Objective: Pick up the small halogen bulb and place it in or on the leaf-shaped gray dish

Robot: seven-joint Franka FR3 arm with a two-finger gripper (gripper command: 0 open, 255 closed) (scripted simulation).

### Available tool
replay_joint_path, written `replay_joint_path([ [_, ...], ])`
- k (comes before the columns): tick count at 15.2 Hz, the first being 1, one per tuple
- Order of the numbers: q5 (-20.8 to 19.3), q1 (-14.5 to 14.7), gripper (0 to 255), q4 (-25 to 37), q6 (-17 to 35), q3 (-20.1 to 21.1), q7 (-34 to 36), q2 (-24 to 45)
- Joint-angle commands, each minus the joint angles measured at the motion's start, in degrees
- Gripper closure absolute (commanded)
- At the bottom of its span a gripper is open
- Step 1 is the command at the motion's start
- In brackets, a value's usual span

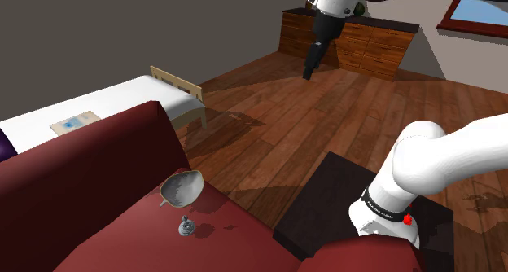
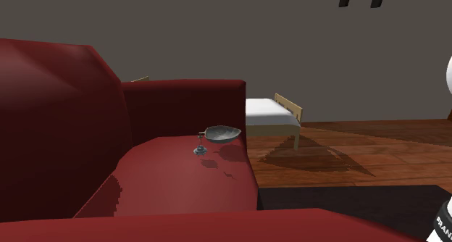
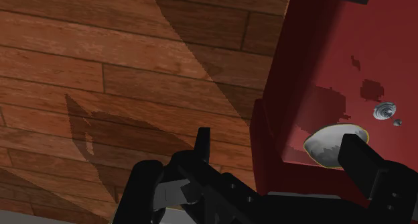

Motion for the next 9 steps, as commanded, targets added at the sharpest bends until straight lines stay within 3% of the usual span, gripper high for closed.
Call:
replay_joint_path([
  [1,0.00,0.00,0,0.00,0.00,0.00,0.00,0.00],
  [9,4.57,2.14,0,-8.28,11.45,8.20,10.12,2.86],
])
